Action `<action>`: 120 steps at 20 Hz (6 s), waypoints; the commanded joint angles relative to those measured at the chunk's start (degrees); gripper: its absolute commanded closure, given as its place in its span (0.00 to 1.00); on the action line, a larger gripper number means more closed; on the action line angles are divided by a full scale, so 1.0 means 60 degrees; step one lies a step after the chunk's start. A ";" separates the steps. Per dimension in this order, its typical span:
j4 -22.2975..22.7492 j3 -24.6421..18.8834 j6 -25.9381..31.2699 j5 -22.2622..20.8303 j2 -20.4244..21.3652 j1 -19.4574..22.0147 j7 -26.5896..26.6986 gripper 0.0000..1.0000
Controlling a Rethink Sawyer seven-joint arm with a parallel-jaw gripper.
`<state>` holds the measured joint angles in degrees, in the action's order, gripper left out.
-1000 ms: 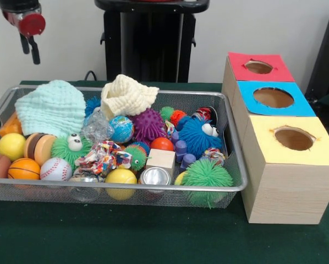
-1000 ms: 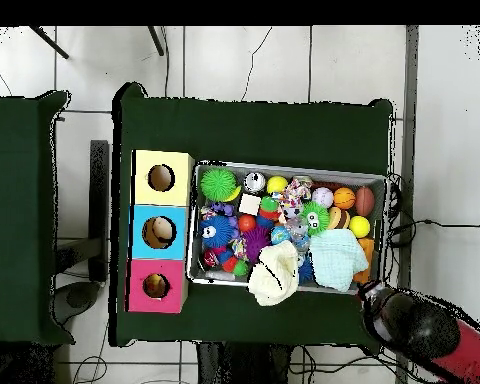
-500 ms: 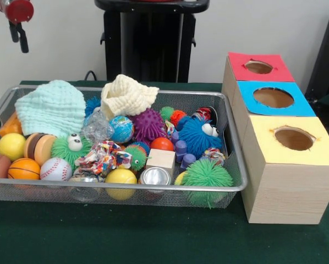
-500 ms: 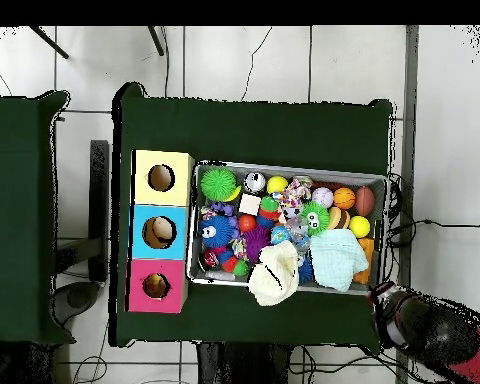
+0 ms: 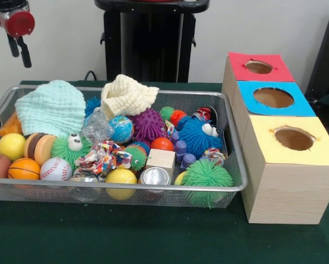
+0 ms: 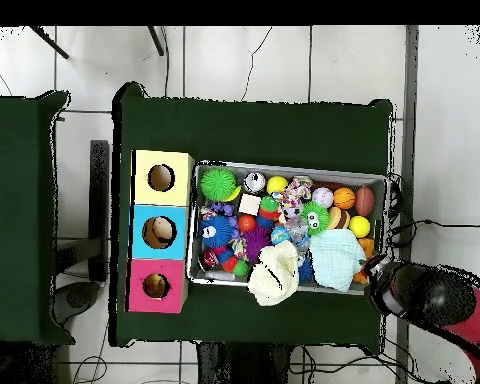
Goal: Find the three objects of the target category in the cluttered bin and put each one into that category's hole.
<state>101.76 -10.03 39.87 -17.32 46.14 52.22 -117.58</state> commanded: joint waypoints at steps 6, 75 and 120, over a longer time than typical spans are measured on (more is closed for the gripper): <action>-0.1287 -0.1363 0.1241 -0.0328 -0.0667 0.0059 0.2064 0.00; -0.2859 -0.0674 -0.0603 -0.1288 -0.3083 -0.1337 0.0607 0.00; -0.3296 -0.1923 0.0328 -0.1489 -0.2674 -0.0535 0.2031 0.00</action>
<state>82.42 -17.14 37.04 -24.00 30.86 49.23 -117.58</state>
